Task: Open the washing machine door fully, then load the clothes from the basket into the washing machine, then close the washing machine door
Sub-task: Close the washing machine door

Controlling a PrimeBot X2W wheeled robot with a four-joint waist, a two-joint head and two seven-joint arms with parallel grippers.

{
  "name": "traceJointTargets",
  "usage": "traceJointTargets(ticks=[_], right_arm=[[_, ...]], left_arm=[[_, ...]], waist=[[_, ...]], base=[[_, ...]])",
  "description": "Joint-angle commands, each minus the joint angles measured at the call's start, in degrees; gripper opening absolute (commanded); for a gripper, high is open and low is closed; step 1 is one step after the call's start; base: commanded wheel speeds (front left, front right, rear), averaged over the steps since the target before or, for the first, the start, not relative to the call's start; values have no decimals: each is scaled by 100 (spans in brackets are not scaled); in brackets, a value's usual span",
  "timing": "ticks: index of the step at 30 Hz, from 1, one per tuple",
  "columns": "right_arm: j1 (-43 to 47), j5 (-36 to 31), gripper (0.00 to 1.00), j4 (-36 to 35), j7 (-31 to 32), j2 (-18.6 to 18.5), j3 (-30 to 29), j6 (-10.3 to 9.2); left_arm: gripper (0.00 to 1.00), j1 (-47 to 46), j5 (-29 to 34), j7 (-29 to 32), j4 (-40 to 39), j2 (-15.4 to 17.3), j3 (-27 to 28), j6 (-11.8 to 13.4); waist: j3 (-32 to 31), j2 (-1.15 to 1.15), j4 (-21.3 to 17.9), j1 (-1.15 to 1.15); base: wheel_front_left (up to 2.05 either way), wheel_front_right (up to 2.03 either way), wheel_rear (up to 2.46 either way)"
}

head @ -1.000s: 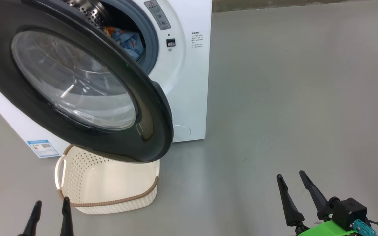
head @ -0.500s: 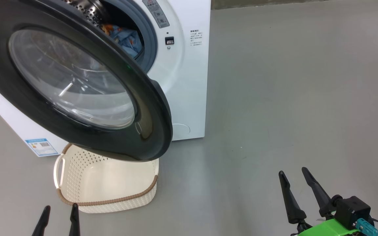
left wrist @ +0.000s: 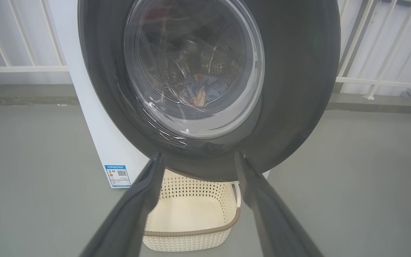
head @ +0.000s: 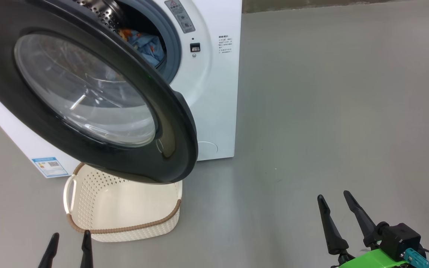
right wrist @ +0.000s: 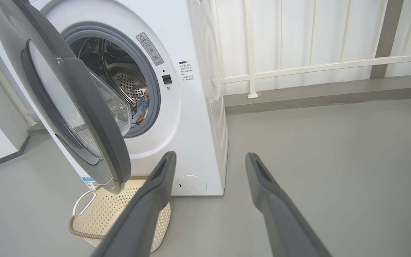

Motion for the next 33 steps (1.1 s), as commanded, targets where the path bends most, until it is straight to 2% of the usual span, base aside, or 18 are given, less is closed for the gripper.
traceJointTargets(ticks=[1,2,3,5,6,7,13,18,25,29,33], right_arm=[[-16,-59,100,-104,-68,-17,116,16],[-12,-43,100,-87,-68,-17,116,16],[-13,-28,93,-76,-68,-17,113,16],[-13,-13,42,-54,-68,-17,106,16],[-15,-9,13,-43,-68,-17,106,16],[-19,-4,0,-38,-68,-17,106,16],[-34,44,0,-85,-68,-17,89,16],[-136,114,0,-456,-68,-17,51,16],[-578,188,0,-1815,-68,-17,174,16],[-933,113,0,-2614,-68,-17,552,16],[-1246,3,0,-3065,-68,-17,1071,16]], left_arm=[[100,-63,57,-37,-171,22,225,-13],[100,-63,66,-37,-177,17,251,-13],[100,-66,81,-37,-194,12,285,-9],[100,-63,98,-37,-198,3,332,-7],[100,-64,104,-37,-198,-1,348,-7],[100,-67,112,-37,-199,-5,361,-6],[100,-95,116,-37,-207,-20,405,-1],[100,-123,87,-37,-231,-28,427,-2],[100,-181,-46,-37,-222,-32,436,12],[100,-253,-111,-37,-190,-32,391,13],[100,-364,-186,-37,-154,-33,306,16]], waist=[[-3,0,15,0],[-3,0,21,0],[-1,0,28,0],[3,0,37,0],[7,0,40,0],[12,0,44,0],[41,0,68,0],[94,0,88,0],[204,0,127,0],[256,0,200,0],[299,0,343,0]], base=[[0,0,0],[0,0,0],[0,0,0],[0,0,0],[0,0,0],[0,0,0],[0,0,0],[0,0,0],[0,0,0],[0,0,0],[0,0,0]])
